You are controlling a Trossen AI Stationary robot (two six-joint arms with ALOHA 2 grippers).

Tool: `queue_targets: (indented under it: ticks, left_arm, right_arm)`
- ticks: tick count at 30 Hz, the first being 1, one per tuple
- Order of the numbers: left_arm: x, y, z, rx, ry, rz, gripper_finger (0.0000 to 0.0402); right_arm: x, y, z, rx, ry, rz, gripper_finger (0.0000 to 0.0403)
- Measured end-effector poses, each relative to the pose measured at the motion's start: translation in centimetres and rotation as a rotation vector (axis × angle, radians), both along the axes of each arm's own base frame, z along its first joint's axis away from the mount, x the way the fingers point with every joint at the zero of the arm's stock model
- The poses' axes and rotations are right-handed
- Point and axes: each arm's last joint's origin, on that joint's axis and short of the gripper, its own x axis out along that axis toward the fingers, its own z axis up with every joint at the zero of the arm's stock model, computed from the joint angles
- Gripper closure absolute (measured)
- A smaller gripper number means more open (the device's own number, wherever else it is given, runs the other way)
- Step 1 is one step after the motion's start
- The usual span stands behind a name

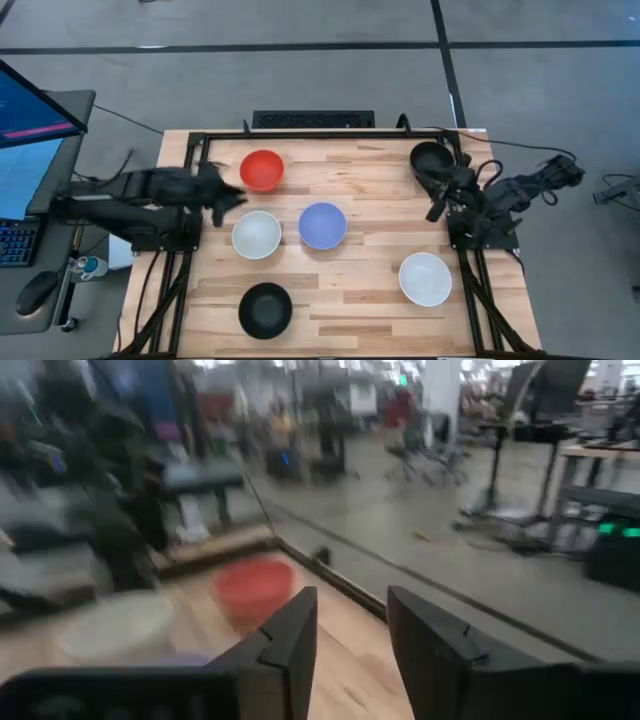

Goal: Nest bowls inside each other
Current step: Stack the bottom black bowl on top of the light blue bowl

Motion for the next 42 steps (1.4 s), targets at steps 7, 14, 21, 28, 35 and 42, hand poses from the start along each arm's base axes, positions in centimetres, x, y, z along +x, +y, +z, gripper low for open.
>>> queue_targets:
  ticks: [7,14,21,28,35,42]
  left_arm:
    - [5.1,-2.9,-0.4,0.093,0.635,-0.266,0.0269]
    - [6.1,-8.4,-1.3,0.17,0.629,-0.337,0.0271]
    - [5.4,-13.1,-3.1,0.131,0.66,-0.263,0.0271]
    - [4.9,-18.7,-5.0,-0.075,0.635,-0.147,0.0271]
    - [6.4,-21.9,-7.2,-0.129,0.645,-0.065,0.0271]
    - [7.7,-23.0,-8.9,-0.13,0.686,-0.022,0.0271]
  right_arm:
    - [2.2,0.5,2.7,0.05,0.162,-0.016,0.0266]
    - [2.4,0.3,2.8,0.22,0.107,0.001,0.0262]
    - [2.7,0.5,2.9,0.248,0.094,0.02,0.026]
    - [2.9,0.6,3.0,0.254,0.078,0.022,0.0259]
    - [2.9,0.6,3.0,0.246,0.081,0.02,0.0257]
    - [2.9,0.6,3.0,0.252,0.086,0.037,0.026]
